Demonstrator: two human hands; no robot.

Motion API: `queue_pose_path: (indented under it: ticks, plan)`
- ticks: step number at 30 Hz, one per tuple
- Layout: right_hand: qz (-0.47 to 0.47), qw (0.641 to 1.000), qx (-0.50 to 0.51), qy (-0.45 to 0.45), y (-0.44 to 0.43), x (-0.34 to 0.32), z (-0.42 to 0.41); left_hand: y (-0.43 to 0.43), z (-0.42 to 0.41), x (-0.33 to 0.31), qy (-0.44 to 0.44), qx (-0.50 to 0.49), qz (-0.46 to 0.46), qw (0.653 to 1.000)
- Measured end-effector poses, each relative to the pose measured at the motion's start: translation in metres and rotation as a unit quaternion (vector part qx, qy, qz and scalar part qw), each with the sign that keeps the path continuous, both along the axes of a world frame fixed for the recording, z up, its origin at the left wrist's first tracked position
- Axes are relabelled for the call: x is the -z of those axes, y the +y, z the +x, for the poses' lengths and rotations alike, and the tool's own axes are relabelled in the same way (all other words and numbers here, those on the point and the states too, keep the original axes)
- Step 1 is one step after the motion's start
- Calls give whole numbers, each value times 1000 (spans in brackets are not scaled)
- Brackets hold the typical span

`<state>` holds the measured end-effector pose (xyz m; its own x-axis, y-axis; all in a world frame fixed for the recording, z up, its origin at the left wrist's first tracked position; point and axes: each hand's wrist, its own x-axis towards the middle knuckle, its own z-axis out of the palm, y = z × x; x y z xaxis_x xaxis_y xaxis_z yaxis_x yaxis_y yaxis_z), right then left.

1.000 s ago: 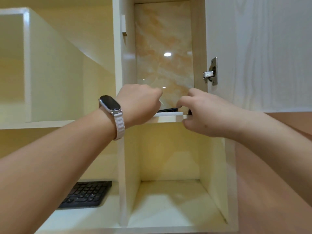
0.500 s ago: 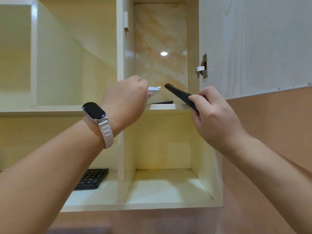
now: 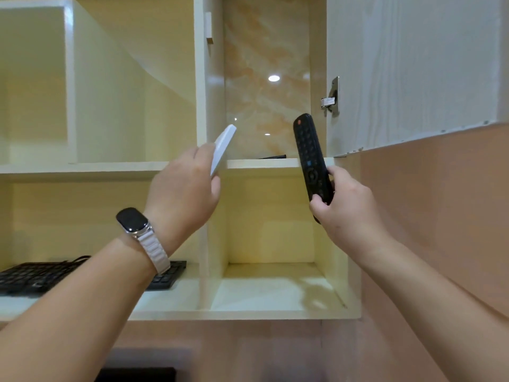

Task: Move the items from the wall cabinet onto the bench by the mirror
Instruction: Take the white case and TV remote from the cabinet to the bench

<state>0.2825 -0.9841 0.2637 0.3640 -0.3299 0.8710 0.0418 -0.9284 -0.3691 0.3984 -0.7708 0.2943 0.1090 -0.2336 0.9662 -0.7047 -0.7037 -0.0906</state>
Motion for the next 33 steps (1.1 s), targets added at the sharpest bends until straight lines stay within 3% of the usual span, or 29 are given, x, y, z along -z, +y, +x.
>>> queue_pose_path:
  ticks: [6,10,15,21,33]
  plan:
    - [159,978,-134,-32,13,31,0,0,-2,54,-19,115,-79,990]
    - [217,959,-176,-41,28,55,-7,-6,0,87,90,215,-125,964]
    - [260,948,-182,-30,51,86,-24,-12,8,130,280,374,-155,870]
    - [377,914,-149,-21,83,135,-37,-16,22,186,502,487,-142,700]
    - [541,834,80,-71,178,258,-83,-10,-10,309,671,583,-1,458]
